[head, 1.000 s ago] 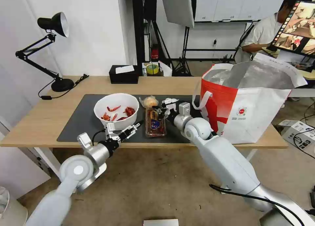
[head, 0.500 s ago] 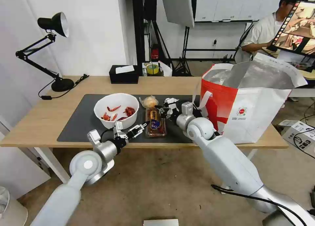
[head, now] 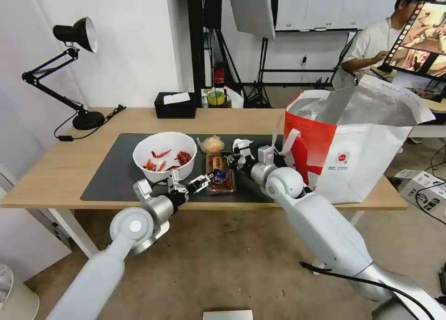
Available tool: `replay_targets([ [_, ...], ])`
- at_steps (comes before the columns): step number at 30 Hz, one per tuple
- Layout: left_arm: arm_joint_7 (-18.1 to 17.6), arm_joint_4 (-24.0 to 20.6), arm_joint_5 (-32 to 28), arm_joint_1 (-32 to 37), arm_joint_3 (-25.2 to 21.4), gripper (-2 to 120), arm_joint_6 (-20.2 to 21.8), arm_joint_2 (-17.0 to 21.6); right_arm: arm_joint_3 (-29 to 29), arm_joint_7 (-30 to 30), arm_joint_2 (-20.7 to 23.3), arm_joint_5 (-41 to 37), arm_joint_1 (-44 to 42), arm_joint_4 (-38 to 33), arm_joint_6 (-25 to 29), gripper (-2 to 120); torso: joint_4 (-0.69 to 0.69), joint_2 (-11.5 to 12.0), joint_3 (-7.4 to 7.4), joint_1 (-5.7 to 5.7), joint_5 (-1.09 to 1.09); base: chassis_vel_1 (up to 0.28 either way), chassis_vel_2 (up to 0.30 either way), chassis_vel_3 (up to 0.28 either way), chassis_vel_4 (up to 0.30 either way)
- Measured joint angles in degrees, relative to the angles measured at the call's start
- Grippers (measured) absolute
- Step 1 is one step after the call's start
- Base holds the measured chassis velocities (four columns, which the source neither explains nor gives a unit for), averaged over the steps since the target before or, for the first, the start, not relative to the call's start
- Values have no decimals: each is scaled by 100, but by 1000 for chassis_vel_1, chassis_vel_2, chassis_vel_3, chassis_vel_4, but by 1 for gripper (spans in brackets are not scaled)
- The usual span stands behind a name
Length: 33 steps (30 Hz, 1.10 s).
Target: Pick up the trash from the table and place it into the takeout bag.
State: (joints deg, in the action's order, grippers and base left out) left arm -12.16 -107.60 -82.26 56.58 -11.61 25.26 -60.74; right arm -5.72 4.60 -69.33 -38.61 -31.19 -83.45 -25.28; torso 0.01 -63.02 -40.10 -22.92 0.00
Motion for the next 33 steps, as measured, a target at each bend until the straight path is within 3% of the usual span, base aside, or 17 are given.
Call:
replay_targets([
  [33,-47,438,220,-487,427,100,-8,-58,-110,59,-29,-12,99,115,-111,0,-1,0,0,0,1,0,0,0,0],
])
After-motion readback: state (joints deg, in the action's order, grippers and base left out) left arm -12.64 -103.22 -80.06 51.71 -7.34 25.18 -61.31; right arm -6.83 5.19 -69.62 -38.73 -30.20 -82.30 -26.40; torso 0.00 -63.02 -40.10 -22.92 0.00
